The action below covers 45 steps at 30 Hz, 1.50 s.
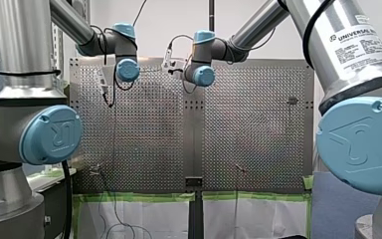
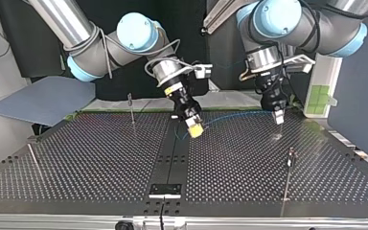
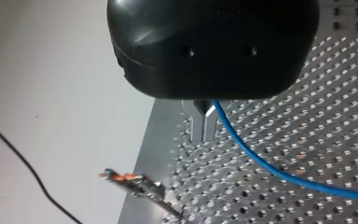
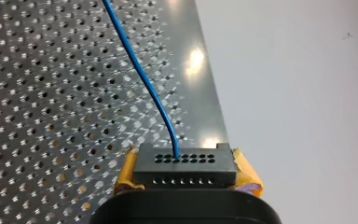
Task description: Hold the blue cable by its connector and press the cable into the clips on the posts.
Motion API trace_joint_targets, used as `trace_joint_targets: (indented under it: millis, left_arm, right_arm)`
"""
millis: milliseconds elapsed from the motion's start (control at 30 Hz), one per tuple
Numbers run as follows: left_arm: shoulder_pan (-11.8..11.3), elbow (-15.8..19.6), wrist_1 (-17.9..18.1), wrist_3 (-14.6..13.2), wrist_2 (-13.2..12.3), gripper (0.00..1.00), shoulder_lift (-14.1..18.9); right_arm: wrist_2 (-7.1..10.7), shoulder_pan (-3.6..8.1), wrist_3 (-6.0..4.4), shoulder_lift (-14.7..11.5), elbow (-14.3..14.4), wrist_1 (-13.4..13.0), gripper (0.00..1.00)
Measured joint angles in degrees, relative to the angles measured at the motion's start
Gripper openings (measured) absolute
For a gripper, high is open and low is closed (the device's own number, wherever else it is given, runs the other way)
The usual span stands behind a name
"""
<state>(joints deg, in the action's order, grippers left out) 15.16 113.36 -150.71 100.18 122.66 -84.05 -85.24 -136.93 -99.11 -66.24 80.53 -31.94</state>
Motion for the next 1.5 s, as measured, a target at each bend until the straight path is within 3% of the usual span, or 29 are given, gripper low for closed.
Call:
trace_joint_targets:
  millis: [267, 767, 1100, 1500]
  left_arm:
    - [-4.1, -2.8, -2.0, 1.6, -3.5, 0.0, 0.0]
    - [-11.6, -7.3, -3.7, 3.4, -6.3, 0.0, -0.1]
    - [-12.9, -8.1, -4.2, 3.6, -9.3, 0.0, -2.3]
    - [-14.4, -9.4, -3.6, 3.6, -11.6, 0.0, -4.0]
  right_arm:
    - [0.12, -0.05, -0.58, 0.1, -2.0, 0.7, 0.0]
    - [1.72, -0.07, -1.11, 0.2, -5.4, 2.1, 0.0]
    - [2.11, -0.07, -2.05, 0.3, -6.6, 2.3, 0.0]
    - [2.17, 0.33, -2.18, 0.7, -6.8, 2.3, 0.0]
